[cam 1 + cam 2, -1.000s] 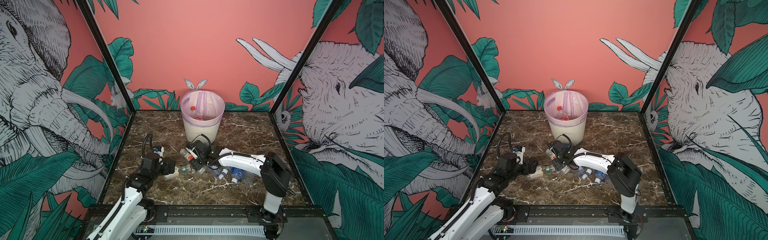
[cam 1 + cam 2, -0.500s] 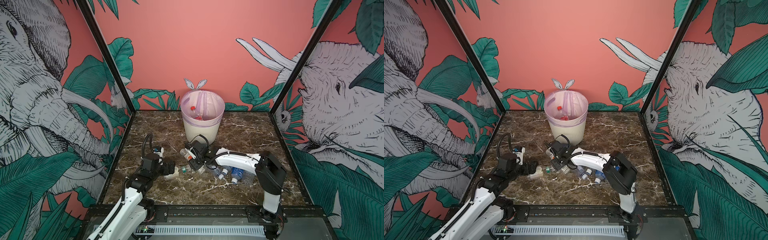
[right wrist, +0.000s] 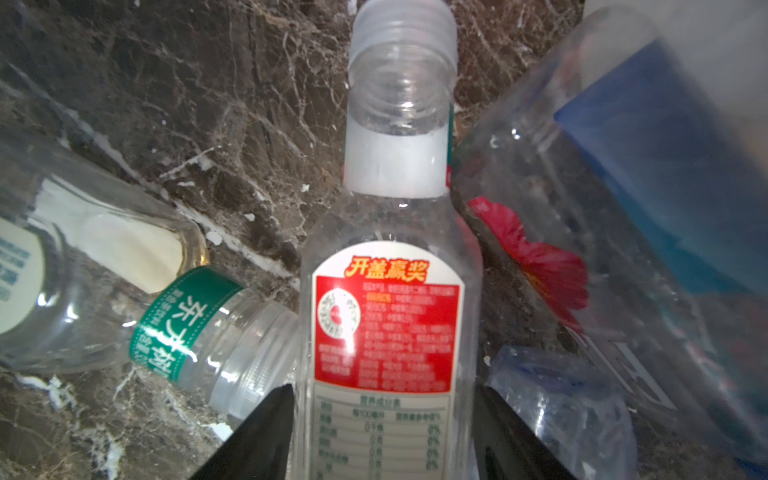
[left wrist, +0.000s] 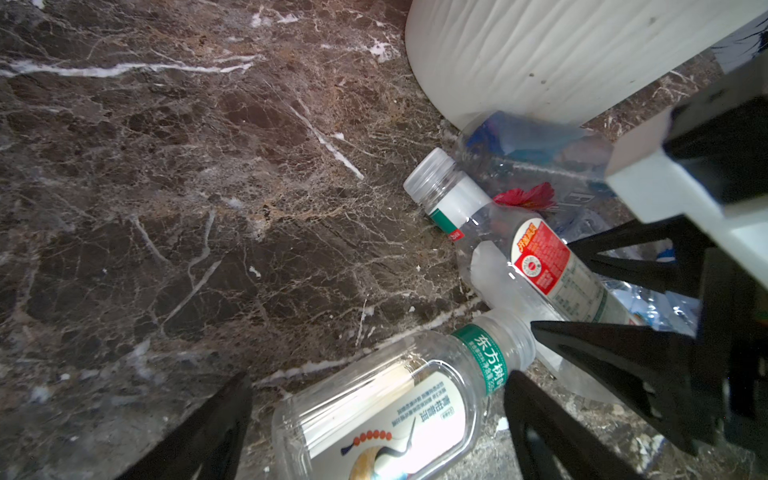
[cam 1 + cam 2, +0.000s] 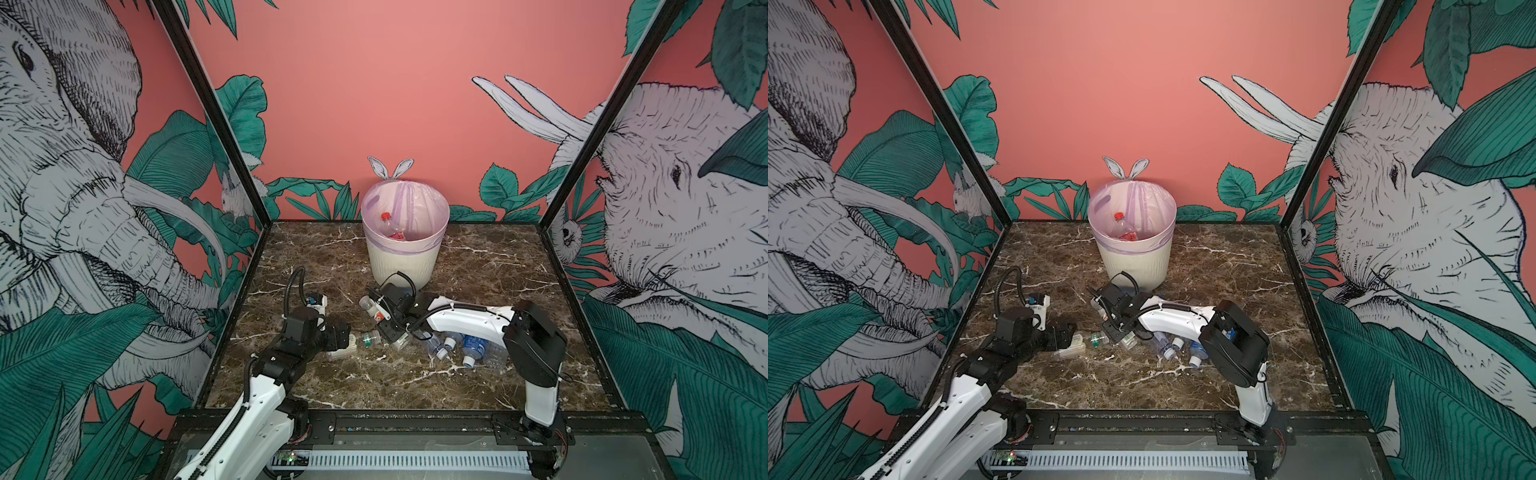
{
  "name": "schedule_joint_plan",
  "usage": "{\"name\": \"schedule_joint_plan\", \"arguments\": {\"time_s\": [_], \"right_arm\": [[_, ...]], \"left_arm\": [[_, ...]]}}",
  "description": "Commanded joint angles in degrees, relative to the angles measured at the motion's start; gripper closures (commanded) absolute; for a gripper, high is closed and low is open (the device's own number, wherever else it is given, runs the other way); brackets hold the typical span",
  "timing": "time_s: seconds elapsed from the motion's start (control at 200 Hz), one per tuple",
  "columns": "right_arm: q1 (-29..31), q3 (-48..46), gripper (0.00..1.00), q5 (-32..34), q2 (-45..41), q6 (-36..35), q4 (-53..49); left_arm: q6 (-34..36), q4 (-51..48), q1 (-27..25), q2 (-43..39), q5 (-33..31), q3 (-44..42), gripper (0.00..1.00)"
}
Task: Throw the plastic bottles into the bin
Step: 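Close the right gripper on the red-label bottle and lift it upright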
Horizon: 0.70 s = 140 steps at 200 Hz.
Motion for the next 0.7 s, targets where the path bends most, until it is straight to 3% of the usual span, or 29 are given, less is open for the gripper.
{"name": "schedule_joint_plan", "arguments": {"time_s": [0.0,0.195,0.695], "right_arm": [[0.08,1.24,0.3,0.75,1.89,0.42,-1.02],[0.1,1.23,0.29,1.58,1.3,0.53,-1.42],[0.33,-4.24,0.47,3.65,-8.15,1.86,1.23]], "left_arm": [[-0.98,0.47,0.53,-0.1,0.73,-0.98,0.05],[-1.06,0.47,0.6,-0.3,0.75,-0.98,0.05],[-0.74,0.81,0.68,0.33,2.58,-0.19,0.05]]}}
